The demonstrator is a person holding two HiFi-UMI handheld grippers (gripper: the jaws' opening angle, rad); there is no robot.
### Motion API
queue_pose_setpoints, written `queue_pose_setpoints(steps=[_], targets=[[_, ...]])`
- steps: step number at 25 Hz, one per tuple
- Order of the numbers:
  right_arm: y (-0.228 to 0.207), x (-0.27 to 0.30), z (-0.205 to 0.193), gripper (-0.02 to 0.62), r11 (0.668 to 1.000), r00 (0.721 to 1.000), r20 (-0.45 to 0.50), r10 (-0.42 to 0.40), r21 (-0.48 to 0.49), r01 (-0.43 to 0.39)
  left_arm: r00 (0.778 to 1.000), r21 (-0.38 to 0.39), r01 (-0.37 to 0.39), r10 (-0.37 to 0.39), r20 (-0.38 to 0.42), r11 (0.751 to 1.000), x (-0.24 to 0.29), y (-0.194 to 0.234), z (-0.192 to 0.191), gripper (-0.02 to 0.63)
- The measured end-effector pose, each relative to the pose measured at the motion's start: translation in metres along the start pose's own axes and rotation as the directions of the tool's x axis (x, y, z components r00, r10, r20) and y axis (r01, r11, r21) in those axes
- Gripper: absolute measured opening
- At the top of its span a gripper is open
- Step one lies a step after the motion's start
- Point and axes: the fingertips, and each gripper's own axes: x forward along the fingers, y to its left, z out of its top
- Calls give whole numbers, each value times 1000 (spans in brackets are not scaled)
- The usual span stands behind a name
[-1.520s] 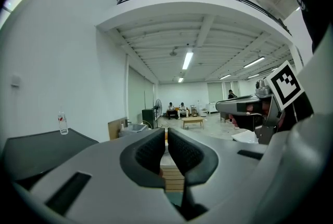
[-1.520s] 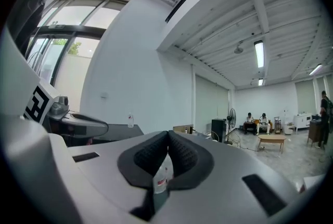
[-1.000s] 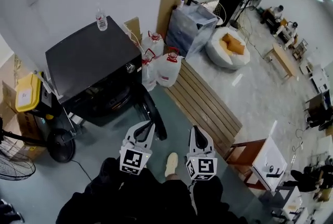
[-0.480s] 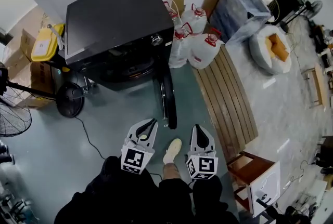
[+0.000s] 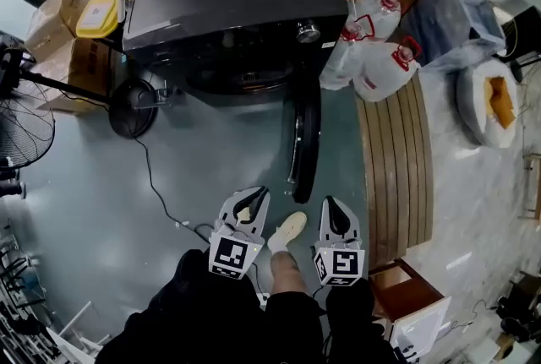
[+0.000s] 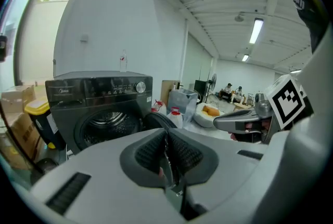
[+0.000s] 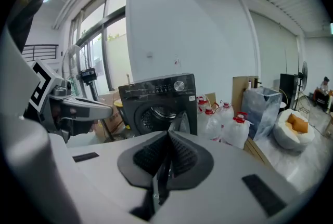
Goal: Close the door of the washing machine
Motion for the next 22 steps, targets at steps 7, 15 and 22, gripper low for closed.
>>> queue_pose_setpoints(steps=[7, 15, 22], targets=[[12, 34, -82, 17, 998, 995, -93, 48, -27, -51, 998, -29, -11, 9, -67, 1000, 19, 16, -82, 35], [10, 50, -173, 173, 996, 979, -195, 65, 65, -53, 993, -50, 9, -15, -116, 999, 34, 12, -147, 35], [12, 61, -190, 179, 997, 976, -209, 52, 65, -39, 992, -53, 13, -19, -126, 999, 29, 16, -161, 35]])
